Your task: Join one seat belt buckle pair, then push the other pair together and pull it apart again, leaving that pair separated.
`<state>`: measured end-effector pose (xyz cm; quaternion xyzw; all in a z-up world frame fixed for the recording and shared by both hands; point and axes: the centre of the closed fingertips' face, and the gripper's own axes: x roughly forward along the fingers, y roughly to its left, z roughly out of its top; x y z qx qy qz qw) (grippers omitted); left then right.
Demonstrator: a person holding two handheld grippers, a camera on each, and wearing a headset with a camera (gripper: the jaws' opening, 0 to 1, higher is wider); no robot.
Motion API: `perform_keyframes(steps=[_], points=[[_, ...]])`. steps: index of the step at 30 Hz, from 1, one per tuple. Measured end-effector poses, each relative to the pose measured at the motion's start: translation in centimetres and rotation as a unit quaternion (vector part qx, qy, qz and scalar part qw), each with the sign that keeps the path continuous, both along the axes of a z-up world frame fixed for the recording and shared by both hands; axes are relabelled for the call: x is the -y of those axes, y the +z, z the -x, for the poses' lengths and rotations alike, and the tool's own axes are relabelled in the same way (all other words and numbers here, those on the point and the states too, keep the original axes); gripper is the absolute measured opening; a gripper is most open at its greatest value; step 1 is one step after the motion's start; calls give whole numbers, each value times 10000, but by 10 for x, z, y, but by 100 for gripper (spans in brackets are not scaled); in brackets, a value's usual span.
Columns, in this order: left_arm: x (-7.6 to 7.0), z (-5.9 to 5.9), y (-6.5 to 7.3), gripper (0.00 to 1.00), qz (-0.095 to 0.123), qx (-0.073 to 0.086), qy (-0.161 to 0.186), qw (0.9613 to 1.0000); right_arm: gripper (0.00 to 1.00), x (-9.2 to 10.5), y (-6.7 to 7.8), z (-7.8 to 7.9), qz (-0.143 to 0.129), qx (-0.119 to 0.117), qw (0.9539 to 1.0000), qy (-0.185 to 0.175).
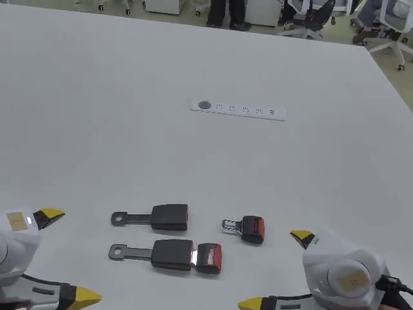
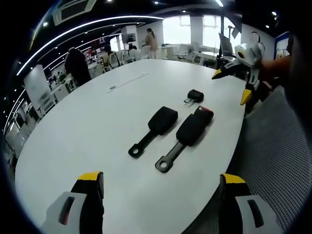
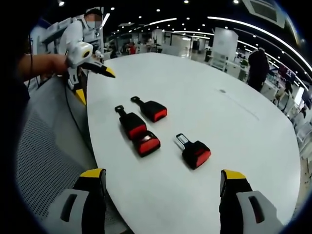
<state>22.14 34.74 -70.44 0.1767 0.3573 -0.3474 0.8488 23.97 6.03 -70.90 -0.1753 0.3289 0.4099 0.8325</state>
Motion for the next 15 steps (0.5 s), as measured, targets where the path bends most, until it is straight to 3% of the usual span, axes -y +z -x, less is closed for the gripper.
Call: perform_keyframes(steps=[6, 15], points=[[-5, -3, 0, 100, 130, 14, 60, 9999, 99, 4, 5, 0, -232, -109, 9995, -196], [-11, -3, -5, 100, 177, -35, 163, 9997, 99, 10, 5, -1, -358, -187, 9985, -373]])
